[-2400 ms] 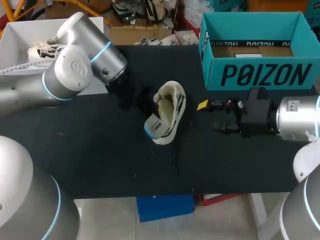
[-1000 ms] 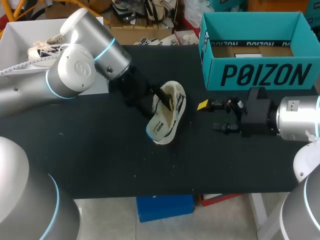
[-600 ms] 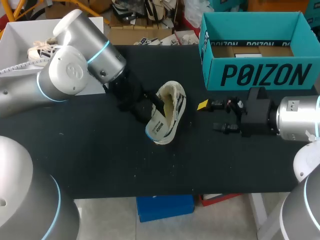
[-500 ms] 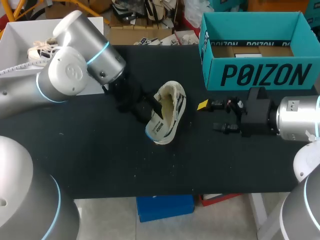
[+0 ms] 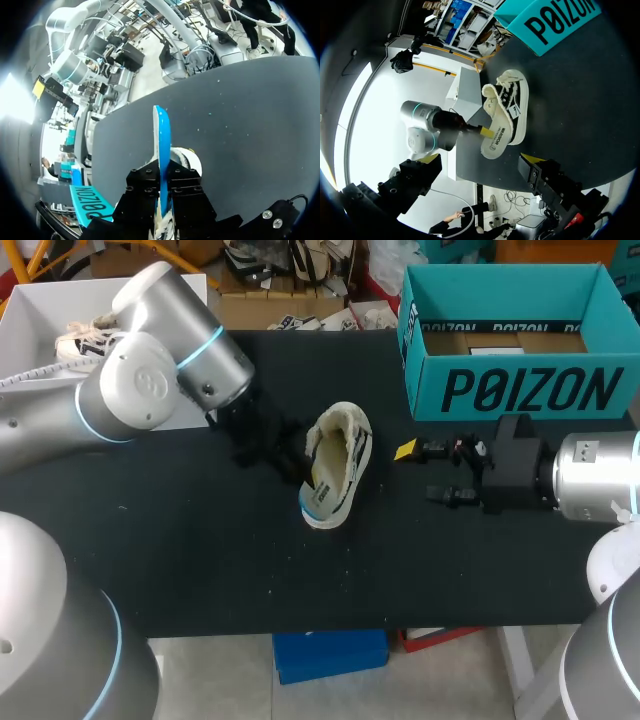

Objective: Take the shoe out of the shoebox, open the shoe tongue, remove and reinsert the insole, then place the shoe into the shoebox

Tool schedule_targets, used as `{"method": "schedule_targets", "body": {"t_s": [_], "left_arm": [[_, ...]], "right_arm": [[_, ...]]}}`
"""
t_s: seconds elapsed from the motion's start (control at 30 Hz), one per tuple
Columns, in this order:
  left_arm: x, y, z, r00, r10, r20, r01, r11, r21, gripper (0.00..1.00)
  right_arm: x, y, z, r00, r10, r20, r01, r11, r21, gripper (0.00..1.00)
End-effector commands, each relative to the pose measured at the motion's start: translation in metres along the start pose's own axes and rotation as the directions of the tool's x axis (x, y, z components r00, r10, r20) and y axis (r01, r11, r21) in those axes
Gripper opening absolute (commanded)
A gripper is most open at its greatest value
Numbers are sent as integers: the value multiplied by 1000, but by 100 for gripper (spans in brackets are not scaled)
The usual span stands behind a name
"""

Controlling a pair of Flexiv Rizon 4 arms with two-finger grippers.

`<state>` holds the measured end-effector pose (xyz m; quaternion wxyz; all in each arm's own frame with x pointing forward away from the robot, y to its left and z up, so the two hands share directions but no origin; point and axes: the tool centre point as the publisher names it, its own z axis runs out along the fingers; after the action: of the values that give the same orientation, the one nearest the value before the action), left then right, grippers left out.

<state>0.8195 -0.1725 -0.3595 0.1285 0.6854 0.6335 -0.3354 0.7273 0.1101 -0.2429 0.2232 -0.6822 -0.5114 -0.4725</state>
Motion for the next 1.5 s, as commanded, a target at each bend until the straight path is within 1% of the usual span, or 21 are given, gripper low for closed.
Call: {"method": "schedule_targets", "body": {"t_s": [0.03,0.53,0.6,0.67,0.73,0.8,0.93,1.07,1.13,1.33,1.37,1.4,1.43,1.47,1.5], "left_arm": [[-1,6,3,1000,1,3,-1,1000,0,0],[-7,36,9,1000,1,18,0,999,-42,0],[-8,36,11,1000,0,14,0,999,-45,0],[-8,43,12,1000,1,11,0,999,-47,0],[-10,43,12,1000,1,9,0,998,-55,0],[-10,51,12,1000,1,6,-1,998,-63,0],[-10,61,11,1000,-8,0,8,997,-81,0],[-11,63,11,1000,-18,-9,17,995,-103,0],[-11,70,12,1000,-23,-15,21,994,-107,0],[-16,72,15,1000,-21,-17,19,994,-108,0],[-16,71,15,1000,-20,-16,18,994,-107,15],[-17,69,14,1000,-18,-16,16,994,-105,28],[-18,67,13,1000,-14,-16,12,995,-103,38],[-19,64,11,1000,-10,-12,8,995,-100,67],[-20,62,10,1000,-7,-8,6,995,-98,83]], "right_arm": [[0,0,0,1000,1,1,-1,1000,1,100],[0,0,0,1000,1,1,-1,1000,1,100],[0,0,0,1000,1,1,-1,1000,1,100],[0,0,0,1000,1,1,-1,1000,1,100],[0,0,0,1000,1,1,-1,1000,1,100],[0,0,0,1000,1,1,-1,1000,1,100],[0,0,0,1000,1,1,-1,1000,1,100],[0,0,0,1000,1,1,-1,1000,1,100],[0,0,0,1000,1,1,-1,1000,1,100],[0,0,0,1000,1,1,-1,1000,1,100],[0,0,0,1000,1,1,-1,1000,1,100],[0,0,0,1000,1,1,-1,1000,1,100],[0,0,0,1000,1,1,-1,1000,1,100],[0,0,0,1000,1,1,-1,1000,1,100],[0,0,0,1000,1,1,-1,1000,1,100]]}}
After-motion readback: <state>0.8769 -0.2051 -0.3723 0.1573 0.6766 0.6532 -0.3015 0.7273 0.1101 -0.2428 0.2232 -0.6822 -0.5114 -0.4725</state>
